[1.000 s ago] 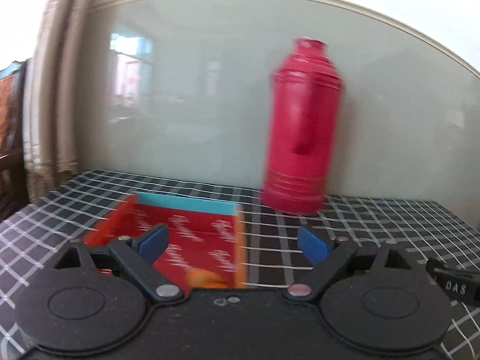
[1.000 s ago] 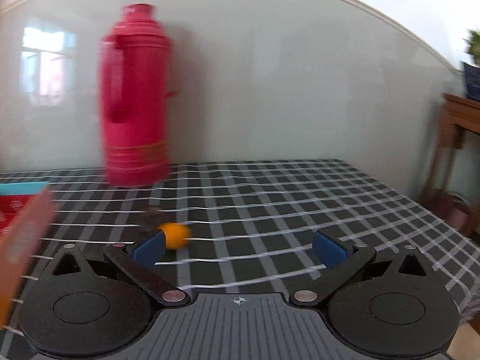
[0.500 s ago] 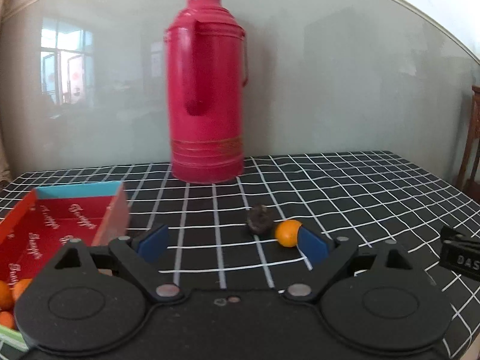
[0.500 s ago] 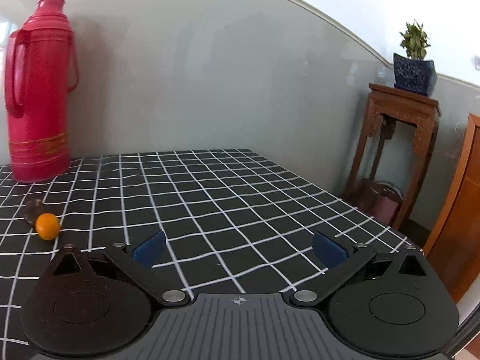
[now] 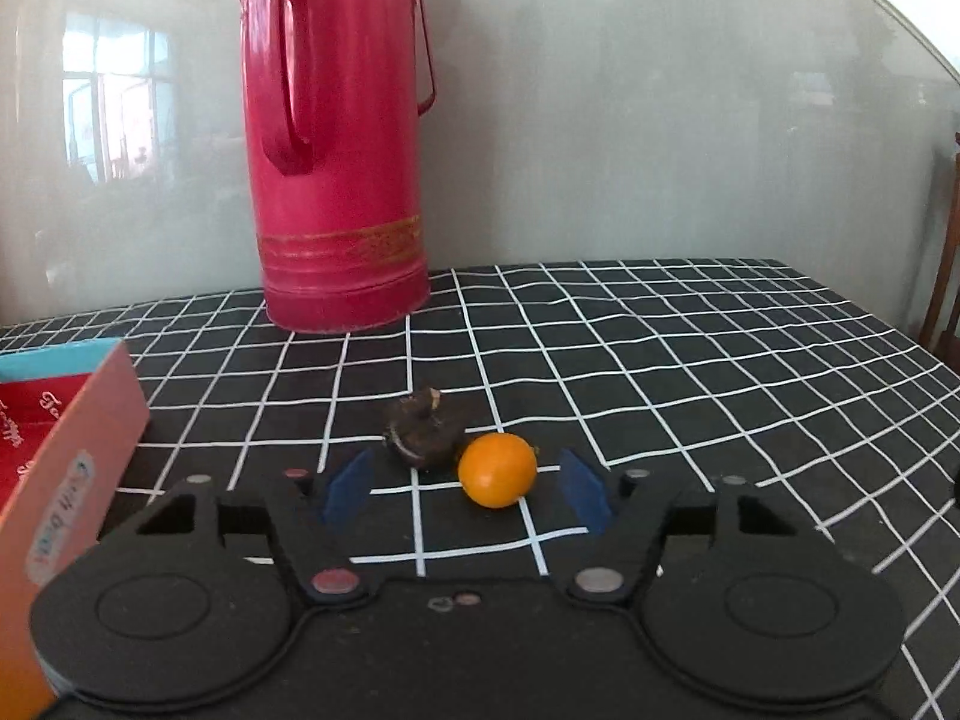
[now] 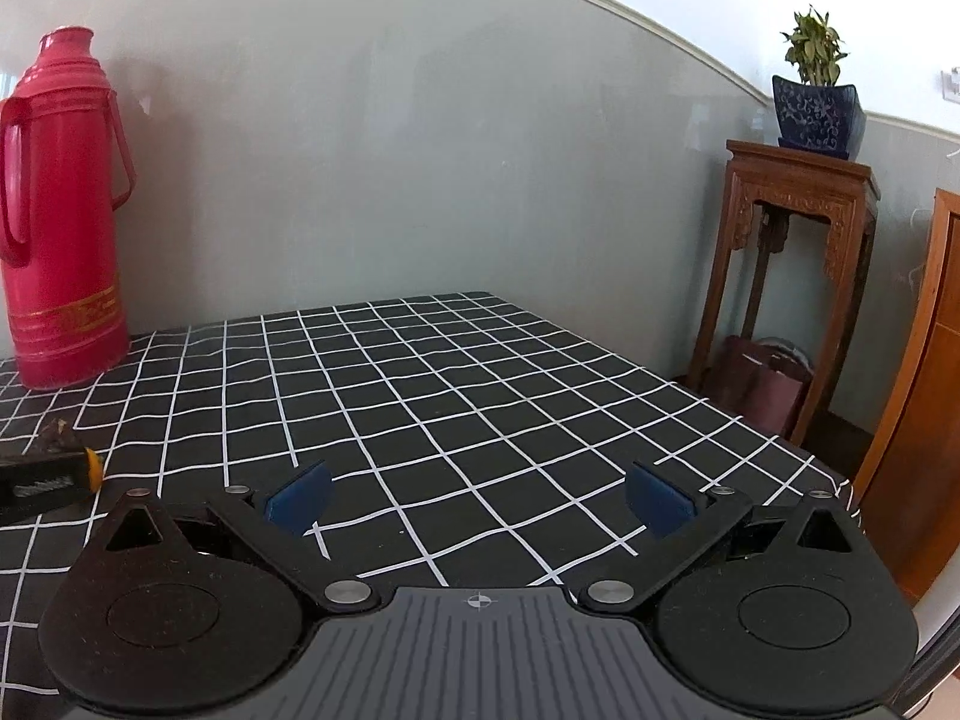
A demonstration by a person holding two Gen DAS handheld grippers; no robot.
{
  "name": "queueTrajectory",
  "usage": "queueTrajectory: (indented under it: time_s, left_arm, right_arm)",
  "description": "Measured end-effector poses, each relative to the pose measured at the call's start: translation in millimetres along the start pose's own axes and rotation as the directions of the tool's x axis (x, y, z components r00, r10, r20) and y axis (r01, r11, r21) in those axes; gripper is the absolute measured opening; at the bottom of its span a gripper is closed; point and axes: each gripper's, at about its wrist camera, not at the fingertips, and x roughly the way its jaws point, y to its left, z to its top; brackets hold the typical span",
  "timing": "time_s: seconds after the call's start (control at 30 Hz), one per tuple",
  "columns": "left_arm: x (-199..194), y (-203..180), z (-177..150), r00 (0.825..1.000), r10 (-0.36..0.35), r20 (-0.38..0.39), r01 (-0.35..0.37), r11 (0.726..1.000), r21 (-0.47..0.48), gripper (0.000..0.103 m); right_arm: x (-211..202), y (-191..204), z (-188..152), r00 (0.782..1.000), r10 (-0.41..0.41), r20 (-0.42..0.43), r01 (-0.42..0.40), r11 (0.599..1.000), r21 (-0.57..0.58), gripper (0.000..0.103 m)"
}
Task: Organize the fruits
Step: 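Reach the left gripper to the small tangerine and grasp it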
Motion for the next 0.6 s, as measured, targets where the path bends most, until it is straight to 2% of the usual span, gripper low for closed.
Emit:
queueTrajectory:
  time_s: [0.07,0.27,0.4,0.47,0.6]
  left_arm:
    - [5,-2,0,1.000,0.005,-0.002,-0.005,1.000,0.000,0.060]
    - [18,-5,4,0.999,-0.011,-0.038,0.010,1.000,-0.027,0.047]
    - [25,-6,5,0.997,-0.026,-0.076,0.023,0.999,-0.042,0.028]
    - [28,-5,5,0.995,-0.035,-0.092,0.029,0.998,-0.060,0.025]
    - [29,-3,6,0.995,-0.040,-0.091,0.033,0.997,-0.073,0.025]
  right_arm:
    - [0,-1,0,1.000,0.005,-0.002,-0.005,1.000,0.007,0.103]
    - [4,-6,1,1.000,0.016,-0.006,-0.016,1.000,0.008,0.103]
    - [5,-6,0,1.000,0.003,-0.003,-0.003,1.000,-0.001,0.103]
    - [5,-5,-1,1.000,-0.017,0.003,0.017,1.000,-0.001,0.103]
    - [7,-7,-1,1.000,-0.018,-0.007,0.018,1.000,0.008,0.103]
